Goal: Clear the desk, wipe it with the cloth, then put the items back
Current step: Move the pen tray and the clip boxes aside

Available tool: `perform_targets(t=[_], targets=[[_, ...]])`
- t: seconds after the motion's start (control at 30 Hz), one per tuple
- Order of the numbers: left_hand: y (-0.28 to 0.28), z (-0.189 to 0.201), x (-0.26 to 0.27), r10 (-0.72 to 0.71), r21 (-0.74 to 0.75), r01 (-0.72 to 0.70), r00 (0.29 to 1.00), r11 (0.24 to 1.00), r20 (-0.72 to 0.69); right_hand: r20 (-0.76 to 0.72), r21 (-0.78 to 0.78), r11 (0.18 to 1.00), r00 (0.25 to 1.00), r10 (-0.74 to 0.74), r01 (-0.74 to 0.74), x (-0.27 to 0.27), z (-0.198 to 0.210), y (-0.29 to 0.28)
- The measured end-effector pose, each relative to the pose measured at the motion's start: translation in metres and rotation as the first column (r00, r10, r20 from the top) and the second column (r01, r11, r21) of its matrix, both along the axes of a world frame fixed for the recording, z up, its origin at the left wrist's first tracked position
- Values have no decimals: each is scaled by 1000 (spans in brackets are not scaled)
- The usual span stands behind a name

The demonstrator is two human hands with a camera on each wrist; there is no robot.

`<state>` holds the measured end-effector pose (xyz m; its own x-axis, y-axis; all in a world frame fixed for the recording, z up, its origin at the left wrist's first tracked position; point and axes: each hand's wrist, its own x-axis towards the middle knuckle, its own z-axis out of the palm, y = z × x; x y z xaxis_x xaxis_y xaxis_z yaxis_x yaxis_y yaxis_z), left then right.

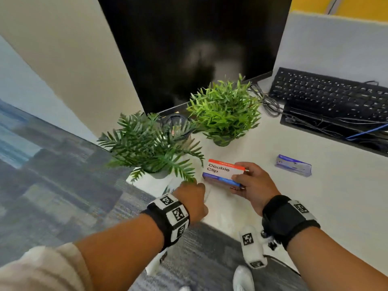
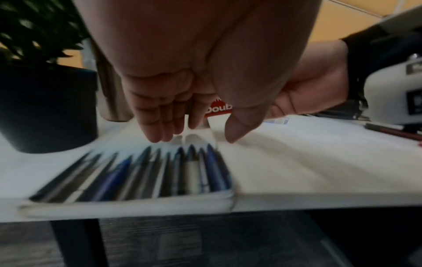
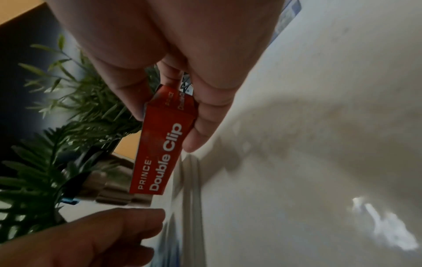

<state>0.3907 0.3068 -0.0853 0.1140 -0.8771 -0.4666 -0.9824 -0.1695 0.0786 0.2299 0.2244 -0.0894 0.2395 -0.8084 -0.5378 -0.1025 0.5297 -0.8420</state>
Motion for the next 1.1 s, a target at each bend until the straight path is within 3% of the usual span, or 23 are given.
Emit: perform_targets(t=[0.17,0.37,0.5,0.6,0.67,0.87,1.1], targets=[[18,-4,30,-161,-40,160,987,986,-9,25,-23,1000,1000,-11,12,53,-5,15],[28,-7,37,-205,-74,202,978,977,-39,-38,-33,997,997,-64,63,90,-20,18],[27,-8,41,-219,-73,214,973,974,-67,-260,-105,995,965,-29,2,94,-25,12],[24,-8,46,-235,-19,235,969,972,-69,-472,-152,976,879,69,-158,92,-17,13],[23,-4,47,-249,-12,248,966,969,-67,-565,-167,964,822,78,-206,88,-12,14],[14,10,24,-247,-66,239,955,969,-166,-571,-250,955,821,-13,-159,55,8,17],[-22,45,-47,-312,-189,266,905,945,-289,-644,-317,926,763,-50,-207,-41,30,0]])
